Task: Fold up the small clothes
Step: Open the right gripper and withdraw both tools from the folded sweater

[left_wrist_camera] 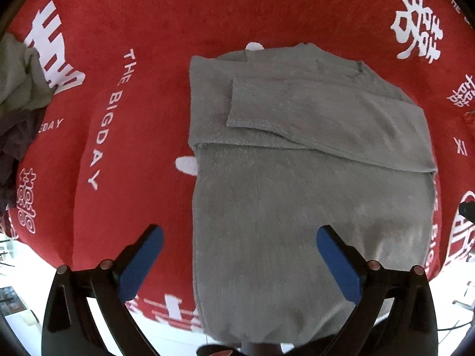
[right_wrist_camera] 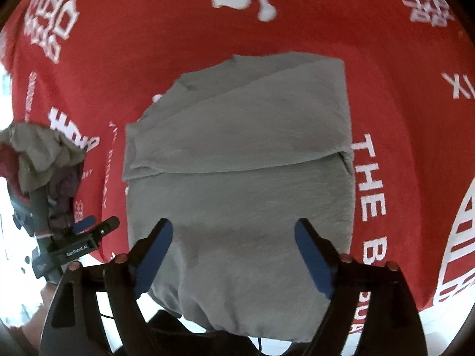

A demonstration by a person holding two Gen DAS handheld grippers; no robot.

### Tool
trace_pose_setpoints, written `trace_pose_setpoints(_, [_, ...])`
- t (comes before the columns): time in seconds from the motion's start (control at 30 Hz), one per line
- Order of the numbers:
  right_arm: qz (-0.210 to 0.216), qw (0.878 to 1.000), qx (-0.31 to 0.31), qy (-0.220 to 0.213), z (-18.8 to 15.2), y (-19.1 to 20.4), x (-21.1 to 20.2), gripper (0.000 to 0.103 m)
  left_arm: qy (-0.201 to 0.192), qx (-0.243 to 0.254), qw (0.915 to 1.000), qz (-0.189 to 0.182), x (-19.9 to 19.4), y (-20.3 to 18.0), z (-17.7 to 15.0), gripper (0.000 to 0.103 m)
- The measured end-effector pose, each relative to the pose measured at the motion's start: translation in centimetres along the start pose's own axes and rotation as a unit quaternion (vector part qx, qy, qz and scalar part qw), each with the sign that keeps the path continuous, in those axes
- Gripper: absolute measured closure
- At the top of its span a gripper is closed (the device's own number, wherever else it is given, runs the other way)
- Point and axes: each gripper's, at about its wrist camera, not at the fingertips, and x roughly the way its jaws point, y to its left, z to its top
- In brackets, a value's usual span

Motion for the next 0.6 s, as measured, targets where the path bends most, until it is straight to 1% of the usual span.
trace_pose_setpoints(0.13, [-0.018, 0.999, -0.036, -0.004, -0.7, 2.3, -1.2, 0.015, 0.009, -0.002, 1.0, 0.002, -1.7, 0.2, -0.5, 0.0])
trace_pose_setpoints(0.23, [-0.025, 0.998, -0.05, 0.014, -1.4, 3.7, -1.8, 0.015, 0.019, -0.002, 0.9998, 0.001, -2.8, 0.4, -1.1, 0.0])
trace_pose_setpoints(0.3, [-0.032, 0.997, -0.053, 0.038, -1.9, 4.3, -1.9, 0.015, 0.026, 0.005, 0.9997, 0.001, -3.6, 0.4, -1.7, 0.0])
trace_pose_setpoints(0.4, [-0.053, 0.996, -0.049, 0.055, -2.6, 4.9, -2.6, 0.015, 0.031, 0.025, 0.9992, 0.003, -5.4, -0.1, -2.9, 0.0])
trace_pose_setpoints(0.53, [-0.045, 0.995, -0.04, 0.074, -3.5, 5.4, -3.9, 0.015, 0.031, 0.046, 0.9984, -0.003, -7.5, -0.7, -4.4, 0.0])
trace_pose_setpoints(0.6, [-0.055, 0.994, -0.041, 0.088, -3.8, 5.7, -4.5, 0.015, 0.029, 0.054, 0.9981, -0.002, -8.6, -0.8, -5.2, 0.0])
